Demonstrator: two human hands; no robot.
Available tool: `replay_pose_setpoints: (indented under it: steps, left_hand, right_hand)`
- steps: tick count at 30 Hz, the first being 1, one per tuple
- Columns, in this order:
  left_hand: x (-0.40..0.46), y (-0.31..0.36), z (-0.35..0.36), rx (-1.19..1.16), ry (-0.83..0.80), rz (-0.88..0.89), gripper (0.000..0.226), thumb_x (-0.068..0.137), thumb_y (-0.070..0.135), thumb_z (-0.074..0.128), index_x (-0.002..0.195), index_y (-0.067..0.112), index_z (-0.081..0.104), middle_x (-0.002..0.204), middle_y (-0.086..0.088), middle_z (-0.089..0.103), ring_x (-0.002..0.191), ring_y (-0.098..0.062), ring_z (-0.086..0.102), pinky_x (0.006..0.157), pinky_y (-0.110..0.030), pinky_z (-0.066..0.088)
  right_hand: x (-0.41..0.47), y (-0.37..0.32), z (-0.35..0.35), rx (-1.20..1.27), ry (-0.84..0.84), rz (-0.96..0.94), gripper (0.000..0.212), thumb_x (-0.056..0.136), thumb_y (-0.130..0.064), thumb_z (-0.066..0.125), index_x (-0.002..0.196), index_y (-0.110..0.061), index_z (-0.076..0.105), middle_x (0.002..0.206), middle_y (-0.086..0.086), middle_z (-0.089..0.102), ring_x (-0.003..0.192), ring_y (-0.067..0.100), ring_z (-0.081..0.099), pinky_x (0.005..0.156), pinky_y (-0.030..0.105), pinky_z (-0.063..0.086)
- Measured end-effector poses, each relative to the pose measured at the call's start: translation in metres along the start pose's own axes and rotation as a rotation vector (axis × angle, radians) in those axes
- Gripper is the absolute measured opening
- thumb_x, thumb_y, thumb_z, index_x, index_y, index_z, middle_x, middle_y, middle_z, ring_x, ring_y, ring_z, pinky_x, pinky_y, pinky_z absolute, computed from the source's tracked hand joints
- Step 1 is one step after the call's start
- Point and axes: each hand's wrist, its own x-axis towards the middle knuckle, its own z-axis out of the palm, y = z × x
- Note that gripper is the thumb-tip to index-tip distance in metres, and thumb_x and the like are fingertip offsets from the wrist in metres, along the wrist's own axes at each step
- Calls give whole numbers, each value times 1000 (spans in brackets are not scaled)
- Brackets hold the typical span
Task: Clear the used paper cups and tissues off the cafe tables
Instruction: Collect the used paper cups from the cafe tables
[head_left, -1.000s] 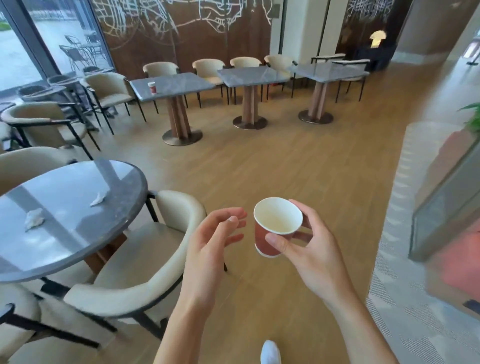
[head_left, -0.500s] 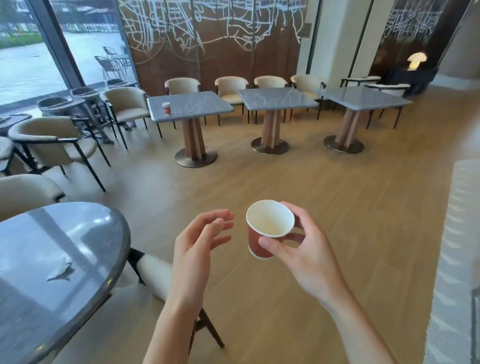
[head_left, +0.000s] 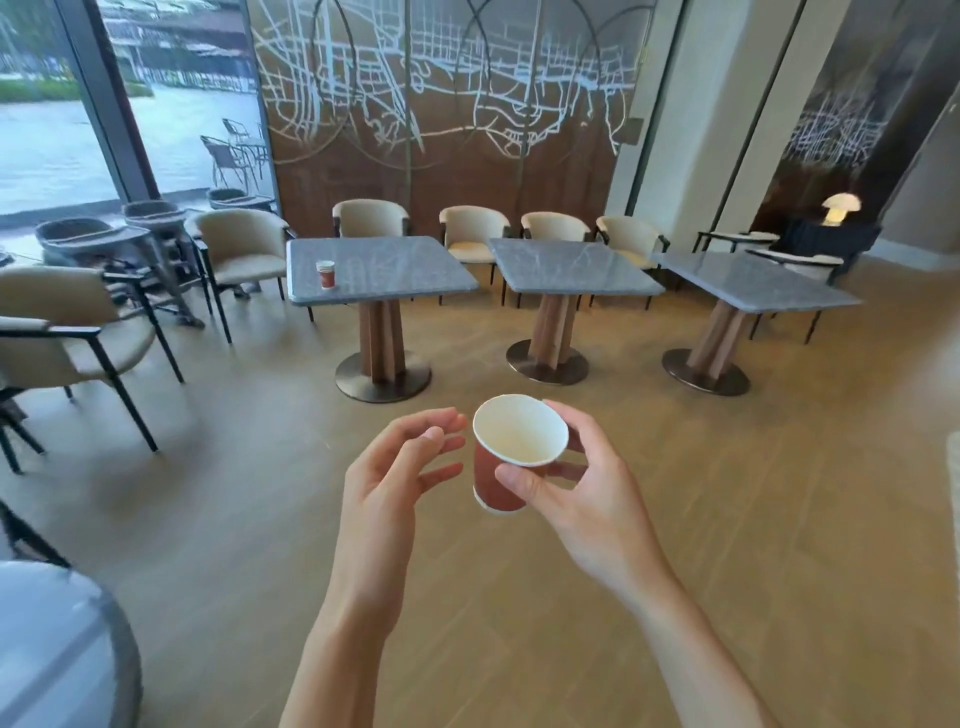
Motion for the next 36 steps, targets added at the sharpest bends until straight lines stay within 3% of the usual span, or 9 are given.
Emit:
replay_pose_setpoints:
  steps: [5,10,16,22,27,31,34,36]
  left_hand:
    - [99,-6,6,39,15,42,23,101,14,53,108,13,75,112,-4,76,110,-23,70,92,-44,54]
    - [186,-44,10,89,82,23,22,97,18,56,105,13,76,110,-3,76,108,-21,70,91,-42,55]
    - [326,-76,21,148,215,-1,25,100,7,51,102,11,76,101,-5,78,104,-21,72,87,-40,58]
    - [460,-76,30,168,320,53,26,101,7,50,104,10,76,100,-3,78,99,-15,73,84,-32,61]
    - [546,-101,22,177,392,45,25,101,7,51,103,12,76,98,0,78,98,-12,73,79,-26,61]
    - [622,-130,10,173,428,24,24,100,6,54,105,12,76,99,0,78,98,-14,73,79,-28,61]
    - [694,-153,0,171,426,9,23,98,4,56,104,13,76,97,1,79,97,-13,73,80,-30,61]
    - [748,-166,-8,172,409,9,24,97,2,57,104,14,76,97,1,79,96,-14,73,81,-31,61]
  right_hand:
    - [105,21,17,23,-16,-50,66,71,-42,89,128,-36,58,124,-15,65,112,2,61,91,30,55]
    - [206,74,41,56,-61,-61,72,64,-55,85,128,-38,58,124,-15,66,116,7,62,92,39,56]
    - [358,124,81,86,-179,-107,79,59,-65,83,130,-39,56,124,-17,65,117,4,59,92,41,56]
    - [512,137,113,81,-325,-143,76,66,-57,87,132,-42,52,128,-14,61,115,-2,57,96,28,54]
    - [603,166,152,72,-381,-142,80,61,-60,86,132,-39,53,124,-17,64,117,4,59,98,40,54]
    - [673,193,183,4,-404,-148,78,68,-46,90,136,-38,51,126,-16,62,114,8,61,99,32,53]
    - [734,213,208,-37,-402,-154,80,71,-42,89,140,-34,50,130,-15,60,118,4,57,92,10,48]
    - [781,227,225,-73,-386,-173,80,72,-46,87,142,-34,49,132,-15,60,120,4,56,95,14,48]
